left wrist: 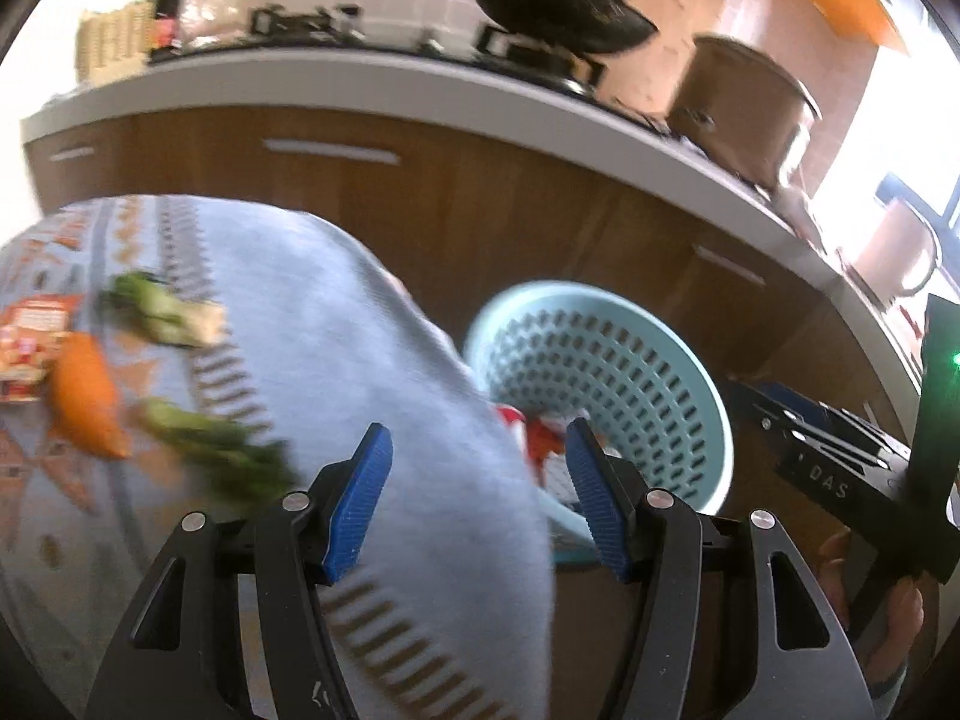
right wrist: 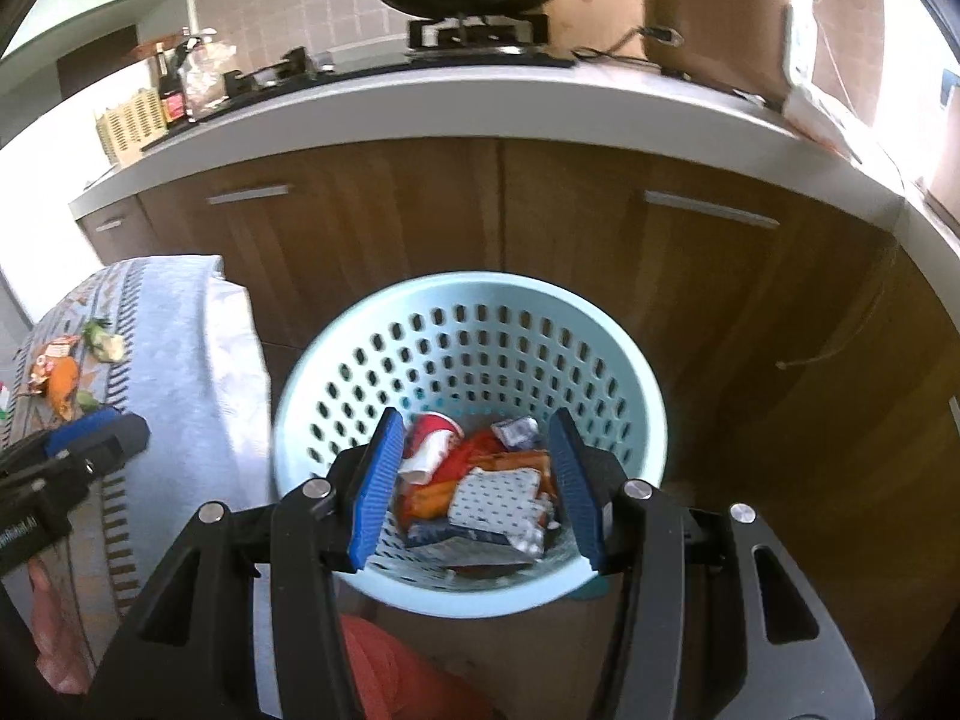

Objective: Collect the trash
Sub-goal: 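Move both open tools from the basket back to the table items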

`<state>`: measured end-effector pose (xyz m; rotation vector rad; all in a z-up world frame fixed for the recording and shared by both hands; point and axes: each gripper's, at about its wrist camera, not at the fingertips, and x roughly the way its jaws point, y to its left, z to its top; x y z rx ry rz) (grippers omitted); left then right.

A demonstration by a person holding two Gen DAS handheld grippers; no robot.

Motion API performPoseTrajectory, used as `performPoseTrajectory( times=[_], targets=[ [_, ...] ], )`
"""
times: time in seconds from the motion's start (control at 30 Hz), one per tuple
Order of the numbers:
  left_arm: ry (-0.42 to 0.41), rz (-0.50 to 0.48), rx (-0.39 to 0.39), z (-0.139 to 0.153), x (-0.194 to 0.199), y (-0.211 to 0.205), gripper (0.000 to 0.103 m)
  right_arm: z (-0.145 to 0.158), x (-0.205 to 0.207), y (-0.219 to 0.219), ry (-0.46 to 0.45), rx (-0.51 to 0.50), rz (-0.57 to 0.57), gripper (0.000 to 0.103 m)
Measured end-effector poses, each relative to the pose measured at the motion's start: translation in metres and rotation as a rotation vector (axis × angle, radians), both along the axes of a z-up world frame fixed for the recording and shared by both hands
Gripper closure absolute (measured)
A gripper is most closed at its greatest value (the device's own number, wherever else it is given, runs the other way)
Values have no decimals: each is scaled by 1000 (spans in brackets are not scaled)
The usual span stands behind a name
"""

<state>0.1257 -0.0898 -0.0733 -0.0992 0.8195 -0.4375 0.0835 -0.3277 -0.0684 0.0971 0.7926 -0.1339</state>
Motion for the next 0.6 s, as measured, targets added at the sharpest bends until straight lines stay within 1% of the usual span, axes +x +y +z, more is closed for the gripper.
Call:
performPoseTrajectory(
  times=[0.1,0.27,0.4,0.6],
  targets=[
    [-40,70,2,13,-4,30,45,7,4,17,-17,-3,32,56],
    [-76,186,-7,31,-7,87,45,16,10,58,-39,-12,112,56],
    [-65,283,-32,34,-5,135,45,19,14,90,-48,-21,172,56],
    [-31,399,-74,28,-2,192,45,20,20,135,-56,-45,258,56]
  ],
)
